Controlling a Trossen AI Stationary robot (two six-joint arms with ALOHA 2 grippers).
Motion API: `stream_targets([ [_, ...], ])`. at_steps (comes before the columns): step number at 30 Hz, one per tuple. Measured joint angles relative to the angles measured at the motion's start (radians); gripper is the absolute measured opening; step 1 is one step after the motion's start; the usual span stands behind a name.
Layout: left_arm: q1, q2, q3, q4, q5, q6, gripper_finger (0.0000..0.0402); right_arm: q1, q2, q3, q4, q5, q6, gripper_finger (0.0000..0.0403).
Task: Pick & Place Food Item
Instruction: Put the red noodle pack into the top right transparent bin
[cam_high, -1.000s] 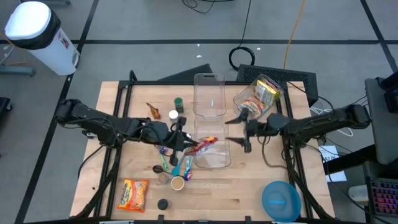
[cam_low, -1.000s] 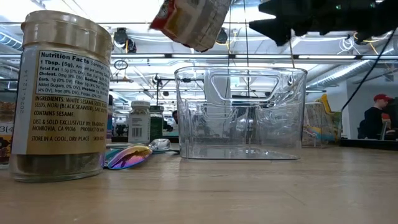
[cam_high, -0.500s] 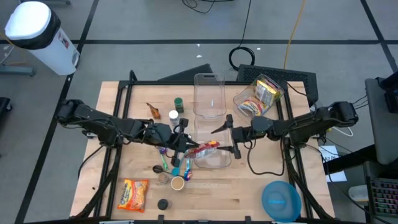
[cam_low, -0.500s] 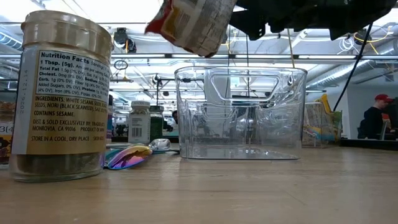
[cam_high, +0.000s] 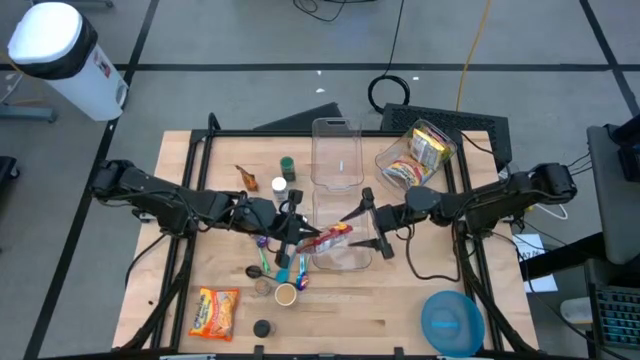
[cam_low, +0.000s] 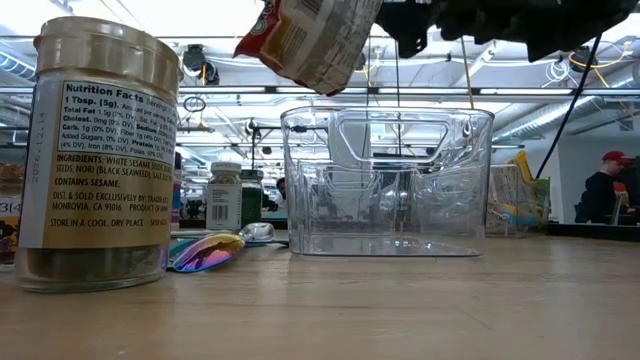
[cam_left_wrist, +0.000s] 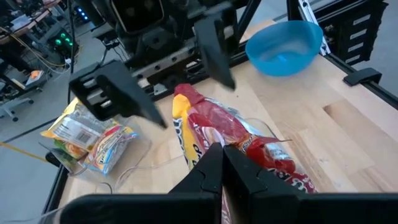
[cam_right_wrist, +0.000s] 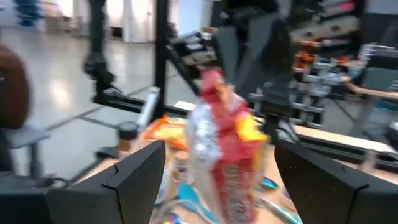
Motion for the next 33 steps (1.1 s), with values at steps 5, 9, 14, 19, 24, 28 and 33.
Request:
stream_targets([
  [5,0.0,0.0,0.0,0.006,0.0,0.001,0.0005,0.0,0.002,0.0,0.0,0.04,-0.048,0.0281],
  [9,0.0,0.0,0.0,0.005,0.0,0.001,0.0003,0.0,0.004,0.0,-0.008,0.041,-0.071,0.0249],
  [14,0.0,0.0,0.0,0.007,-0.001,-0.001,0.0007,0.0,0.004,0.0,-0.005,0.04,-0.097,0.0189],
  [19,0.0,0.0,0.0,0.009,0.0,-0.004,0.0006,0.0,0.004,0.0,0.0,0.039,-0.117,0.0128],
  [24,0.0,0.0,0.0,0.011,0.0,-0.005,0.0005,0.0,0.003,-0.001,0.002,0.038,-0.123,0.0073],
  [28,0.0,0.0,0.0,0.015,0.0,0.0,0.0008,0.0,0.003,-0.001,0.008,0.012,-0.166,0.0026],
  [33,0.0,0.0,0.0,0.015,0.0,-0.004,0.0027,0.0,0.003,-0.002,0.026,-0.038,-0.196,0.0006],
])
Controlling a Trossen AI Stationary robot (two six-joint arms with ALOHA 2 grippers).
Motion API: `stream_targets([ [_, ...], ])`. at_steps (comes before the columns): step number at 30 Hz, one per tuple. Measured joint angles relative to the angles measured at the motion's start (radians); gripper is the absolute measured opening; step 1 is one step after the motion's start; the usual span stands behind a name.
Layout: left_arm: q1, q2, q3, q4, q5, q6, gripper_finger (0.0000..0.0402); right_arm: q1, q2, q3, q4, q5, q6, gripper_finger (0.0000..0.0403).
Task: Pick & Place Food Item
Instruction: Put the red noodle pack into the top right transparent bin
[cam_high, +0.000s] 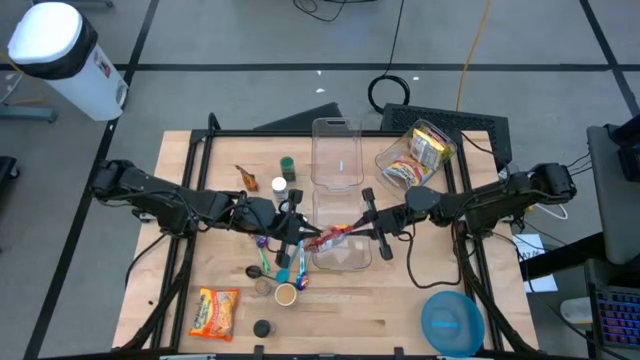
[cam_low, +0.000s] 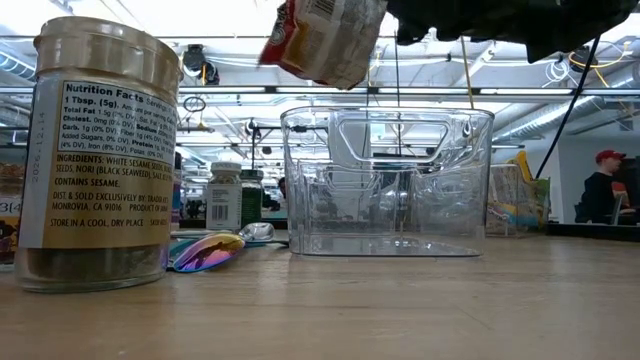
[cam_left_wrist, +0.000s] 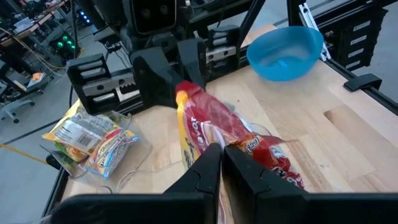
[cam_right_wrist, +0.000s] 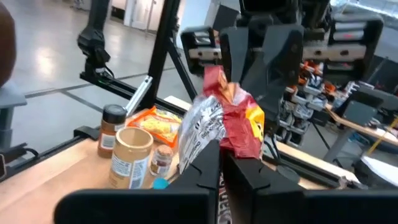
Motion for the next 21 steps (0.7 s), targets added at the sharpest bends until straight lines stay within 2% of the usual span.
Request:
stream_targets([
  [4,0.0,0.0,0.0,0.023,-0.002,0.001,0.0034,0.0,0.0,0.0,0.005,-0.002,0.004,0.0001],
  [7,-0.019,-0.001,0.0,0.074,-0.027,0.012,0.0055,0.0,-0.008,0.0,0.002,-0.002,0.042,0.0001],
  [13,-0.097,-0.039,0.0,0.11,-0.256,0.096,0.0132,-0.002,-0.051,0.0,-0.052,-0.002,0.107,0.0001],
  [17,-0.111,-0.042,0.0,0.113,-0.444,0.091,0.0173,-0.002,-0.101,0.0,-0.119,0.005,0.11,0.0],
  [21,-0.112,-0.046,0.0,0.096,-0.572,0.062,0.0198,-0.002,-0.176,0.0,-0.212,0.137,0.111,0.0],
])
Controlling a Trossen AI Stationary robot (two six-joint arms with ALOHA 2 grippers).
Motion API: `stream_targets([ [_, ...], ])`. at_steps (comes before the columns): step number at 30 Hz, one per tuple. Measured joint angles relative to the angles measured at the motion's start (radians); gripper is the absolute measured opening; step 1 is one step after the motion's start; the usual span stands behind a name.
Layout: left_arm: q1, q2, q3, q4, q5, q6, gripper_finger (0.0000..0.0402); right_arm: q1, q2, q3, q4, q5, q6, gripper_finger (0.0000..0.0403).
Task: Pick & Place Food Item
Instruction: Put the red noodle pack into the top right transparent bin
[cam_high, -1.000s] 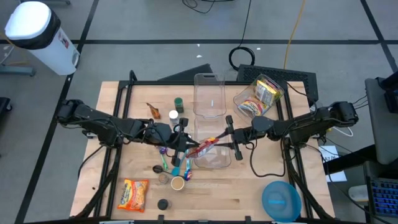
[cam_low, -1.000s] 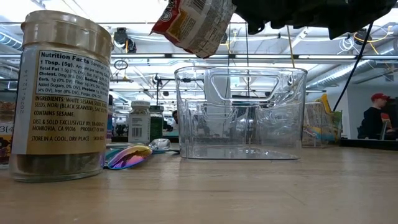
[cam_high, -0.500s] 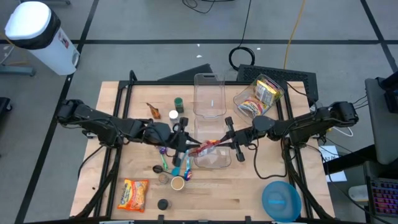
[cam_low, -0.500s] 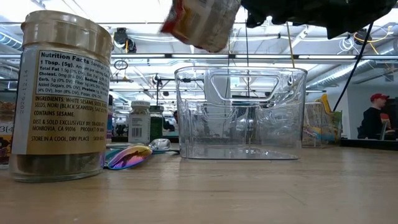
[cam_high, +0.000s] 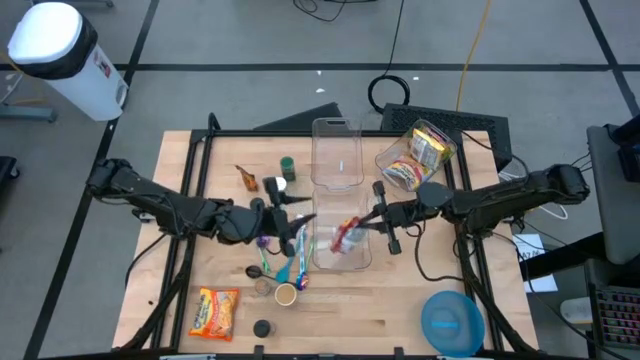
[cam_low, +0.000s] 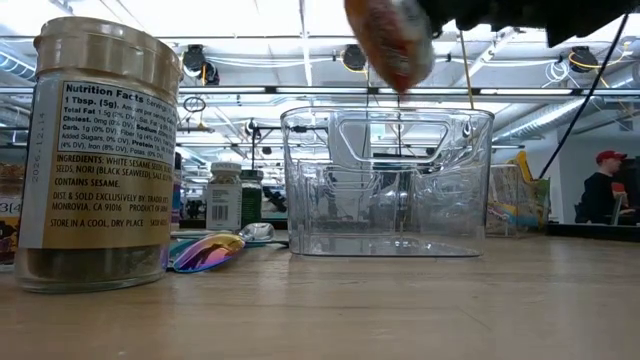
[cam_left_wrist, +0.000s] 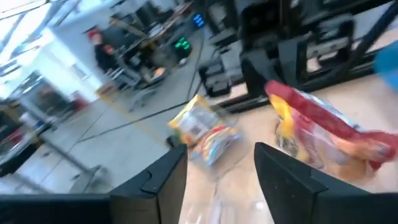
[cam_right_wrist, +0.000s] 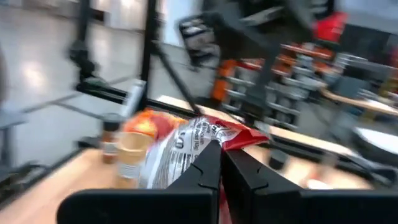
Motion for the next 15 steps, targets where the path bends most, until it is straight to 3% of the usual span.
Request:
stream_targets([
  [8,0.007,0.002,0.0,-0.055,-0.021,-0.036,0.0209,0.0,-0.144,-0.001,-0.211,0.58,0.053,0.0],
  [15,0.01,0.005,0.0,-0.054,-0.02,-0.039,0.0197,-0.005,-0.19,-0.083,-0.206,1.146,0.03,0.0],
])
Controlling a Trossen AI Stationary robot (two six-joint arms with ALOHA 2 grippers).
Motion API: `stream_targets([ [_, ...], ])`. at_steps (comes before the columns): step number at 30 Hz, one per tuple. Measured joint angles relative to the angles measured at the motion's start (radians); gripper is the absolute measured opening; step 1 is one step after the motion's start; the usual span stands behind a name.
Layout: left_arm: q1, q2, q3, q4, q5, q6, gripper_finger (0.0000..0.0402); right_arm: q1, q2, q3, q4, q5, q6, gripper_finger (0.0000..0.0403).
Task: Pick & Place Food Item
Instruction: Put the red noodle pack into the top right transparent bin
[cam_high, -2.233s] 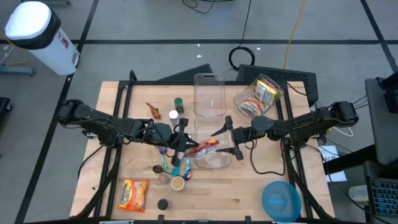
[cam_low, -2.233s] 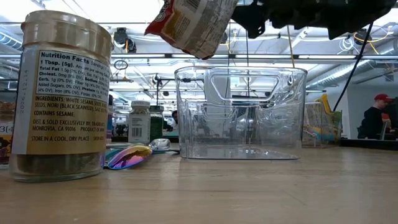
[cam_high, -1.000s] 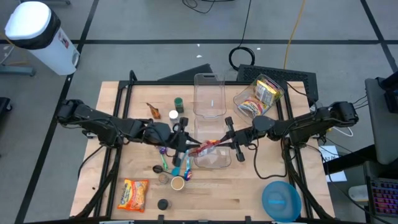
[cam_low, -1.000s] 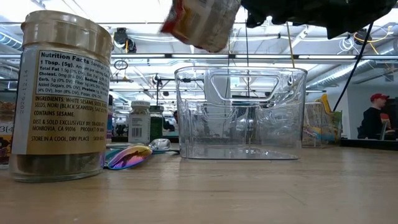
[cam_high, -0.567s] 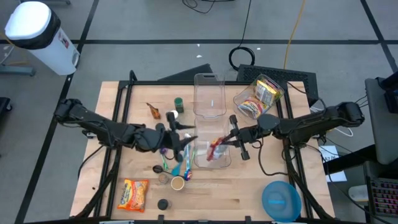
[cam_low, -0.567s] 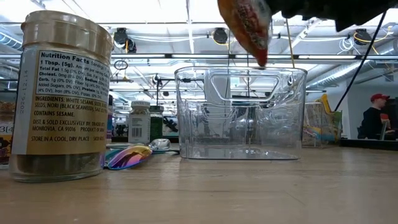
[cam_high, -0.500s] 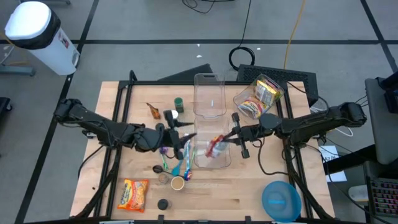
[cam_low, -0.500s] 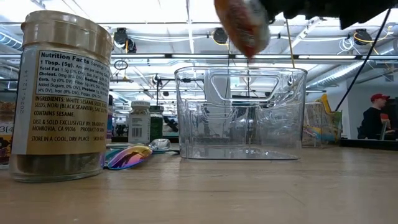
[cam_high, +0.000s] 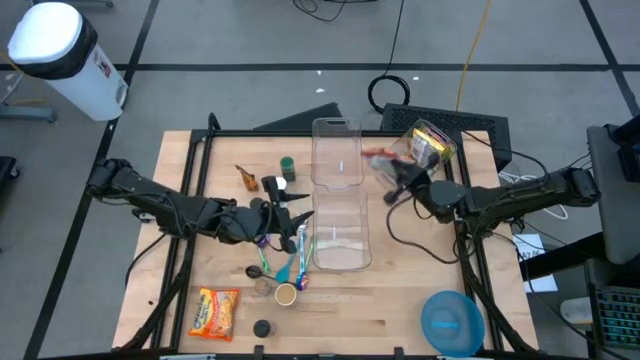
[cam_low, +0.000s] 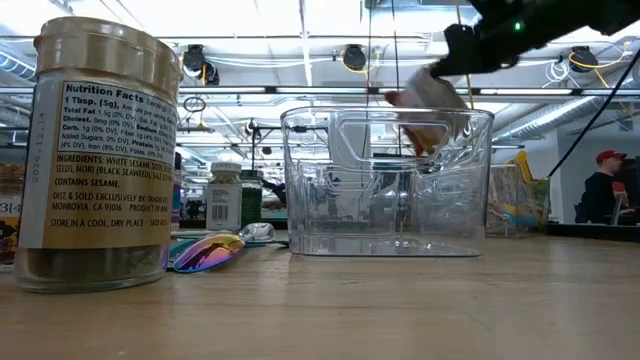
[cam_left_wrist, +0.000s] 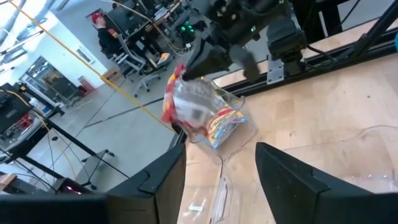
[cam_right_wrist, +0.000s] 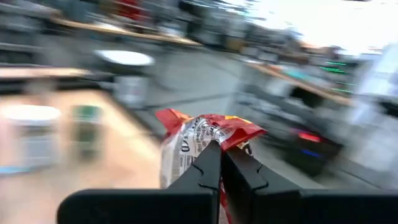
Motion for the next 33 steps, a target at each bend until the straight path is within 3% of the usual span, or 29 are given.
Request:
stream_targets([
  [4,0.004,0.0,0.0,0.002,0.003,-0.005,0.0196,-0.033,-0.014,-0.052,0.006,0.173,-0.005,0.0],
  [13,0.039,0.0,0.0,0.002,0.088,-0.056,0.0202,-0.235,-0.017,-0.226,0.005,0.212,0.171,0.0],
  [19,0.048,0.0,0.0,0.0,0.089,-0.06,0.0192,-0.315,-0.017,-0.334,0.127,0.258,0.169,0.0],
  [25,0.048,0.0,0.0,0.0,0.091,-0.061,0.0196,-0.362,-0.016,-0.443,0.256,0.235,0.166,0.0],
  [33,0.048,0.0,0.0,0.0,0.097,-0.066,0.0197,-0.405,-0.017,-0.487,0.27,0.137,0.179,0.0],
])
